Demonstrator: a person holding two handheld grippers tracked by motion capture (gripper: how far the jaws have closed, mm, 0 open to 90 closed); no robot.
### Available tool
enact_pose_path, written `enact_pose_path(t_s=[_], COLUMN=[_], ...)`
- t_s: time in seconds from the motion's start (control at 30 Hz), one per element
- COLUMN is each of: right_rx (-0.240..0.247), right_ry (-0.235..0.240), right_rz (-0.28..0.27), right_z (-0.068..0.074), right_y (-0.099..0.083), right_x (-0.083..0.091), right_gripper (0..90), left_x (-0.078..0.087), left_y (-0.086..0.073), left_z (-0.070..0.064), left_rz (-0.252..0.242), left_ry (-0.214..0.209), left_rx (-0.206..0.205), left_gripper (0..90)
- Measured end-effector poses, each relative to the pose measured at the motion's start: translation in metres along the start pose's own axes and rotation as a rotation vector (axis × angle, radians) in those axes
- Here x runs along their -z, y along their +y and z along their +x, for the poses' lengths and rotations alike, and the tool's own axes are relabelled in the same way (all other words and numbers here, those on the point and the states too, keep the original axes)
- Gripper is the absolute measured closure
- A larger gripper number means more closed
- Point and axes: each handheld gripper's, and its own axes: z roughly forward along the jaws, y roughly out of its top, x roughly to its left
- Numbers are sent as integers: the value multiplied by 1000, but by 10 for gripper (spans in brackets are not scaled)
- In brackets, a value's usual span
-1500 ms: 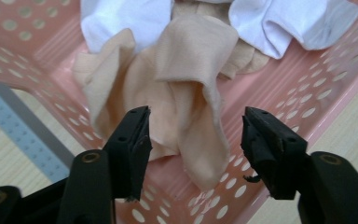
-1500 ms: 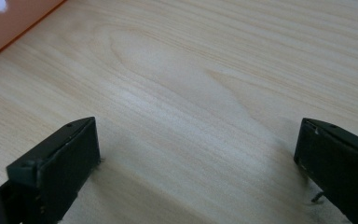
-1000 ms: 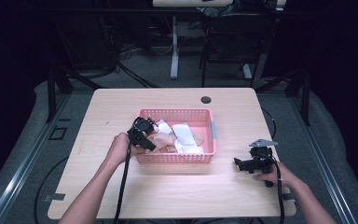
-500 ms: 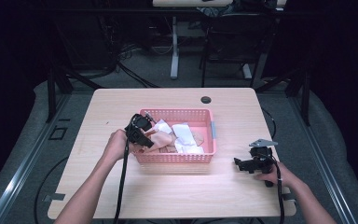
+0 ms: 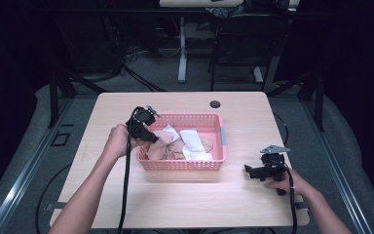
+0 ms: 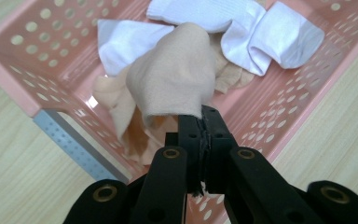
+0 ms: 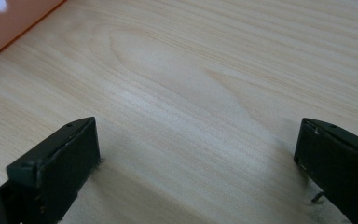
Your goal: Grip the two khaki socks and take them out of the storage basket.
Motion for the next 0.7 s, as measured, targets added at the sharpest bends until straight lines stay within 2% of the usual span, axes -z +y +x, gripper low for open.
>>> enact_pose_path(t_s=[0.37,0.7], right_rx=[0,0], right_ry=[0,0], right_rz=[-1,0], right_z=[0,0], right_y=[0,0], right_x=[0,0], right_gripper=[0,0], left_x=[31,60], left_y=[17,21], left_z=[1,5], left_rz=[-31,-59], left_ry=[41,77], left_rx=[-17,-17], left_gripper=[881,880])
